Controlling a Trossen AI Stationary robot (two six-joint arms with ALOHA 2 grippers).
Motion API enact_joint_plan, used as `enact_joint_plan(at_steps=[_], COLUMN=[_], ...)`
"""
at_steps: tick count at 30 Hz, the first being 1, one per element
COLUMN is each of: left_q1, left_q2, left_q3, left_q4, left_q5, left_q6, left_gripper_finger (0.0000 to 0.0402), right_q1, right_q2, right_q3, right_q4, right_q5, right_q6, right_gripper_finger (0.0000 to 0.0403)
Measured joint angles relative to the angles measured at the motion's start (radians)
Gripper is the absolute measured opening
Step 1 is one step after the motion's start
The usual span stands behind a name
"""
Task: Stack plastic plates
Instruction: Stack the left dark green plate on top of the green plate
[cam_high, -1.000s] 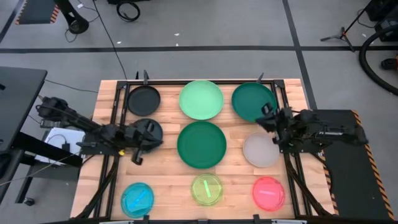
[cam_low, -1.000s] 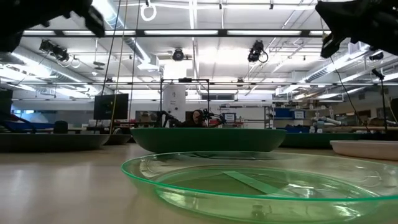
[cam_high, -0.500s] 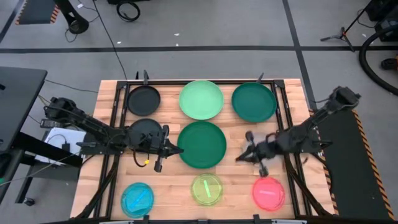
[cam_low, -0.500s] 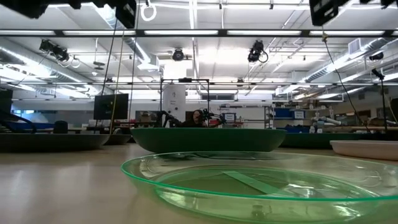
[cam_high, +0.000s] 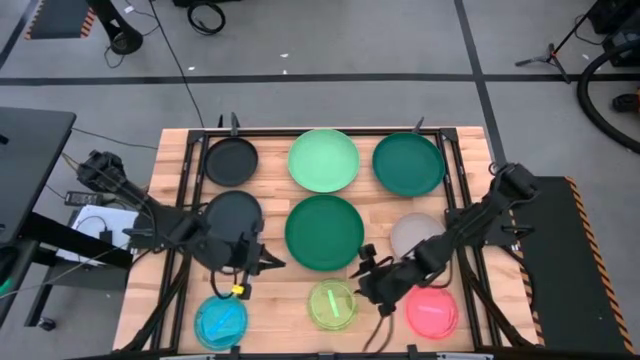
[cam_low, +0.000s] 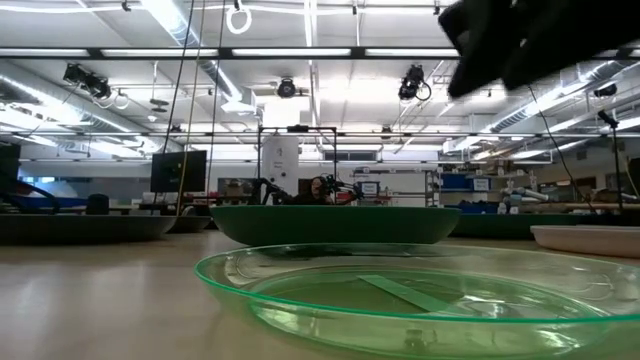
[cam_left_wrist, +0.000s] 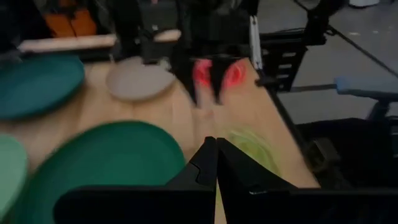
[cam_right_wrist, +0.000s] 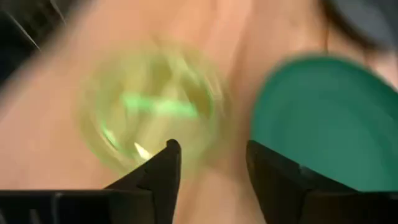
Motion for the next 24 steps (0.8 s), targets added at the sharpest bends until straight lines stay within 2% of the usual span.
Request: enact_joint_plan(at_steps=[4,10,20,24], left_q1=[-0.028,-0.036,0.029,0.051], left_q2=[0.000,0.013,0.025,0.025], left_q3=[0.001,-0.013,-0.067,-0.071], left_q4=[-0.071,-0.176,-0.156,-0.159], left_q5=[0.000,-0.050,-0.079,-0.081], left_q6=[-0.084,-0.189,-0.238,-0.246], left_gripper_finger=[0.0011,0.0011,0.0011,0.0011], right_q1=[-0.044,-0.120,-0.212,-0.234], right_q2=[0.069,0.154,0.169,0.169], right_q3=[0.036,0.035,0.034,0.034], right_q4=[-0.091,-0.094,-0.102,-0.101], right_q5=[0.006,-0.039,-0.093,-0.136], right_q6=[0.003,-0.045,-0.124,-0.131], right_gripper_finger=[0.0205,0.0202,0.0199,0.0181])
